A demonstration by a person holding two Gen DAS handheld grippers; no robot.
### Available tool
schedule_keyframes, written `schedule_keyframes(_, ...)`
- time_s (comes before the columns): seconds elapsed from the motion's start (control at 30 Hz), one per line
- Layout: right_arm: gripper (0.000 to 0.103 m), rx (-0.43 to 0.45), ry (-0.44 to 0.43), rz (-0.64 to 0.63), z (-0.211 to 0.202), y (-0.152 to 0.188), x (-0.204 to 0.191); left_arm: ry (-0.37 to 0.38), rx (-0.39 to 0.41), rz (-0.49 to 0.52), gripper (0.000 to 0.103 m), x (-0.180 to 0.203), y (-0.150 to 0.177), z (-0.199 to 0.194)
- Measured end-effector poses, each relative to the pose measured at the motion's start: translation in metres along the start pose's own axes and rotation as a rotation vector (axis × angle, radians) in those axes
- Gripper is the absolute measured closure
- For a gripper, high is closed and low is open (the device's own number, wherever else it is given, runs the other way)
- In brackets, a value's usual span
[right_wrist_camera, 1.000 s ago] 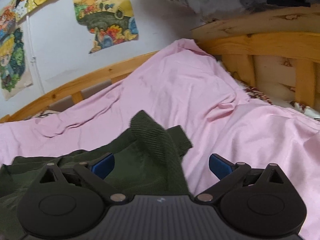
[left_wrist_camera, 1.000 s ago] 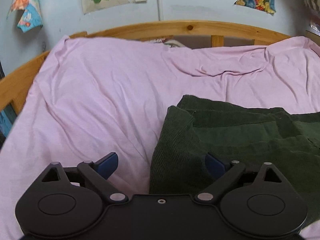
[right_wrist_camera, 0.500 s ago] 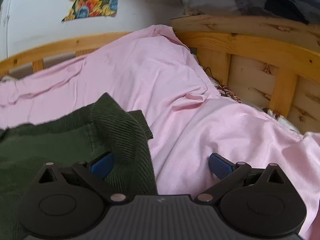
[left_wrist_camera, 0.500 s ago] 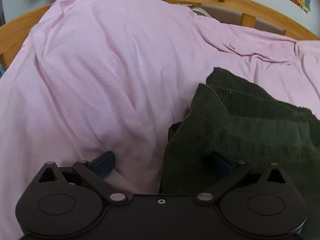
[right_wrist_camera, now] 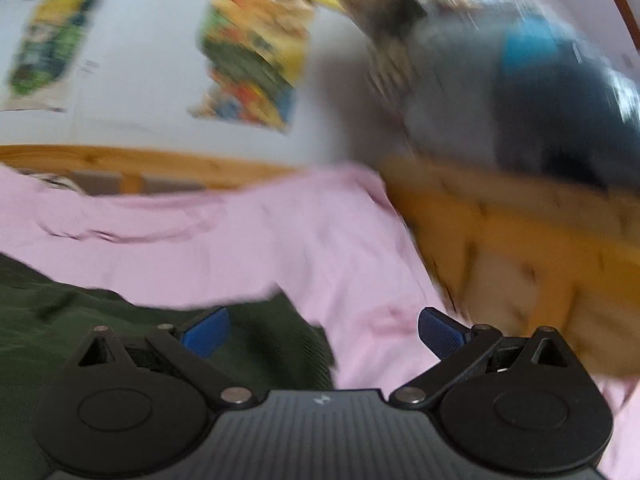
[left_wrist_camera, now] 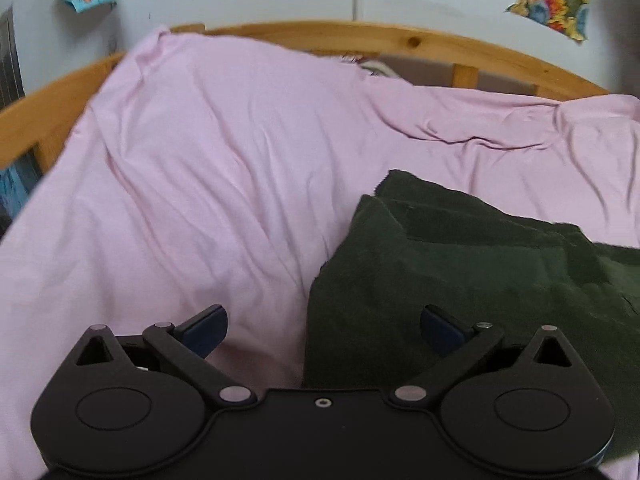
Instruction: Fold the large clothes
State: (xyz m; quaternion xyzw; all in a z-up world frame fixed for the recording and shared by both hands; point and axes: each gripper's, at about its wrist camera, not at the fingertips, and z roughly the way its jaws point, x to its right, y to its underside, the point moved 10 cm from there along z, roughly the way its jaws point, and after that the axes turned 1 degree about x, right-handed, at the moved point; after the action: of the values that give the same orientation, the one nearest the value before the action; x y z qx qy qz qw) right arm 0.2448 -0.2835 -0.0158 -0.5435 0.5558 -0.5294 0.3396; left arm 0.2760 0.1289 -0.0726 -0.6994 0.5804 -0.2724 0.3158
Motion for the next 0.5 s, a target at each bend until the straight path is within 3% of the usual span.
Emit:
schedule_keyframes(0.1,0.000,-0.016,-0.157,0.022,-0.015,-0.005,-0.038,0.044,-0.036,-0.043,0.001,0.002,0.012,-0.024)
schedule_keyframes(0.23,0.000,-0.055,-0.286,0.066,-0.024,-0.006,-0.083,0.191,-0.113,-0.189,0.001,0.014,0.034,-0.044)
schedule_keyframes(0.37,0.000,-0.081,-0.295,-0.002,-0.020,-0.002,-0.106,0.296,-0.203,-0.356,0.001,0.026,0.061,-0.041)
schedule_keyframes(0.5,0.000,-0.183,-0.313,-0.114,-0.007,0.028,-0.124,0.298,-0.243,-0.405,0.001,0.033,0.075,-0.028)
